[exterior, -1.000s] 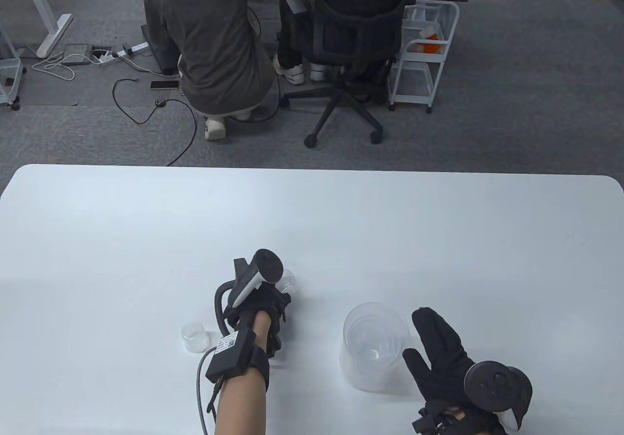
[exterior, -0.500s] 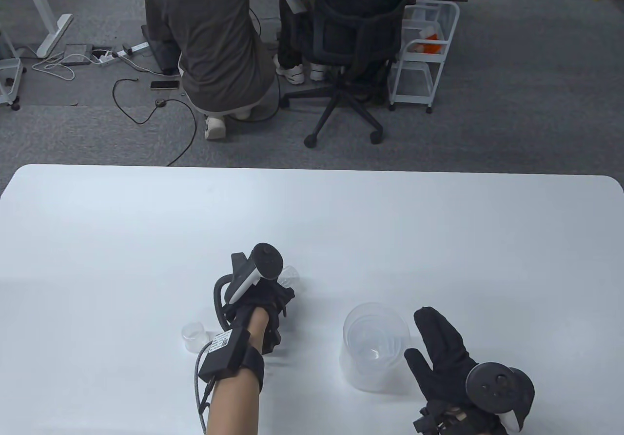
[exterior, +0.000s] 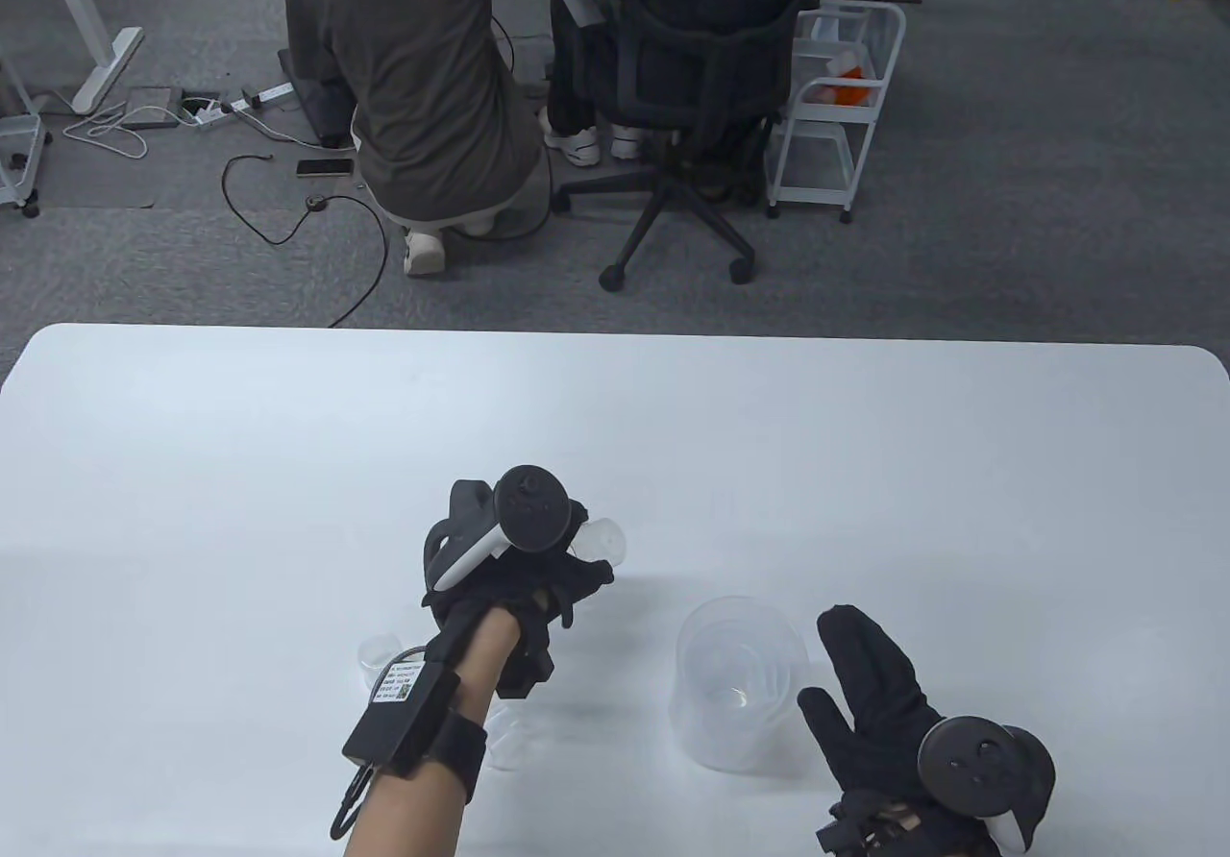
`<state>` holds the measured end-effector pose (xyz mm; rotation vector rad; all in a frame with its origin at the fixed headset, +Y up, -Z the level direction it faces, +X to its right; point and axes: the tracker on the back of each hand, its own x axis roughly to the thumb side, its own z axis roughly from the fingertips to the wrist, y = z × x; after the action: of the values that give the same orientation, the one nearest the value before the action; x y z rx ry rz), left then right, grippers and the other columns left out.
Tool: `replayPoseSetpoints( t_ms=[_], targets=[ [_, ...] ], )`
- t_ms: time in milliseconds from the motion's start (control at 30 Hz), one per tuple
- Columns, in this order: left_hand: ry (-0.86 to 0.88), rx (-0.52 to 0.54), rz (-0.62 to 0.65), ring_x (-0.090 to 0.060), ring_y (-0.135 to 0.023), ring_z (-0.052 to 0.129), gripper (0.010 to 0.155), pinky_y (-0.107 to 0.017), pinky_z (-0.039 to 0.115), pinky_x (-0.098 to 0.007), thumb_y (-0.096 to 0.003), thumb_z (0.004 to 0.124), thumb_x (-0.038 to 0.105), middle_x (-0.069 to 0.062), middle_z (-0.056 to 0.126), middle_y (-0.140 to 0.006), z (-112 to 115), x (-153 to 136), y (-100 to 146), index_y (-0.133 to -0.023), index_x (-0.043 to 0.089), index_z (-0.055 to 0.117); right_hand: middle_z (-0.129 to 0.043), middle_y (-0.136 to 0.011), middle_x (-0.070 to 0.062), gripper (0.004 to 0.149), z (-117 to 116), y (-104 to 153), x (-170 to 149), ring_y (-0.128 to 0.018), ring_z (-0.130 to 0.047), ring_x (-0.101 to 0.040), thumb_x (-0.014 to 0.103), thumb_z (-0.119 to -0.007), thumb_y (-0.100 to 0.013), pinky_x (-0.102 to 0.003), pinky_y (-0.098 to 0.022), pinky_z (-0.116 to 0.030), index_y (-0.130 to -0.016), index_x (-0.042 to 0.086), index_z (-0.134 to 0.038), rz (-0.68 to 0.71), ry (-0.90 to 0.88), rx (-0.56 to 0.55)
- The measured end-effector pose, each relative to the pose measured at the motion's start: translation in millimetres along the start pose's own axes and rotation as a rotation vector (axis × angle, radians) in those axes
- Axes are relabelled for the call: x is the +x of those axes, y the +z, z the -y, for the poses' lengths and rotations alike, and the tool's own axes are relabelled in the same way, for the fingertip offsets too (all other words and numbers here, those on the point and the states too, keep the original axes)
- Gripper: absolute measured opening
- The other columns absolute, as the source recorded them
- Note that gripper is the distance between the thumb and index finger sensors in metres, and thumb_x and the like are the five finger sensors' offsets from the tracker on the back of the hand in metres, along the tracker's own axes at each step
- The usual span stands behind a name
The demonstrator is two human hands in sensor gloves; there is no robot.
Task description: Nest plastic beakers
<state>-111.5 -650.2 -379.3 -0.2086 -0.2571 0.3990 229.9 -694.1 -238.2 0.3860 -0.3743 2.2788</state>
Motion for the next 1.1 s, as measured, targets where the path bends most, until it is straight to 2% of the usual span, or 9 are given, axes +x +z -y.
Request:
replayPoseSetpoints(
  t_ms=[300, 567, 867, 1100],
  targets=[
    [-0.063, -0.024, 0.222, -0.036, -0.065, 0.099, 0.077, -0.044, 0.085, -0.041, -0.0362, 0.086, 0.060, -0.013, 0.073, -0.093, -12.0, 64.4, 20.3, -0.098, 0.018, 0.066, -0.050, -0.112, -0.022, 0.073, 0.0, 0.4, -0.4, -0.098, -0.053, -0.051, 0.058, -0.065, -0.050, -0.063, -0.065, -0.052, -0.103, 0.011, -0.047, -0.005, -0.001, 0.002],
    [-0.130, -0.034, 0.350, -0.036, -0.067, 0.098, 0.075, -0.046, 0.084, -0.042, -0.0364, 0.086, 0.060, -0.012, 0.074, -0.094, -5.8, 108.2, 30.5, -0.097, 0.020, 0.067, -0.051, -0.111, -0.022, 0.073, 1.6, 0.3, -0.7, -0.098, -0.053, -0.051, 0.057, -0.065, -0.050, -0.063, -0.065, -0.052, -0.103, 0.011, -0.047, -0.003, -0.003, -0.006],
    [-0.257, -0.058, 0.437, -0.037, -0.071, 0.096, 0.074, -0.050, 0.082, -0.043, -0.0370, 0.085, 0.058, -0.011, 0.074, -0.096, 14.4, 141.6, 37.5, -0.098, 0.021, 0.066, -0.051, -0.112, -0.022, 0.073, 2.3, 0.4, -0.7, -0.098, -0.053, -0.051, 0.057, -0.065, -0.050, -0.063, -0.065, -0.052, -0.103, 0.011, -0.047, 0.001, -0.001, -0.010],
    [-0.309, -0.060, 0.452, -0.039, -0.077, 0.090, 0.072, -0.054, 0.077, -0.045, -0.0397, 0.081, 0.056, -0.010, 0.072, -0.100, 29.5, 149.6, 38.4, -0.101, 0.023, 0.063, -0.051, -0.111, -0.022, 0.073, 2.7, 0.8, -0.7, -0.098, -0.053, -0.051, 0.057, -0.065, -0.050, -0.063, -0.065, -0.052, -0.103, 0.011, -0.047, 0.004, 0.000, -0.010]
  ],
)
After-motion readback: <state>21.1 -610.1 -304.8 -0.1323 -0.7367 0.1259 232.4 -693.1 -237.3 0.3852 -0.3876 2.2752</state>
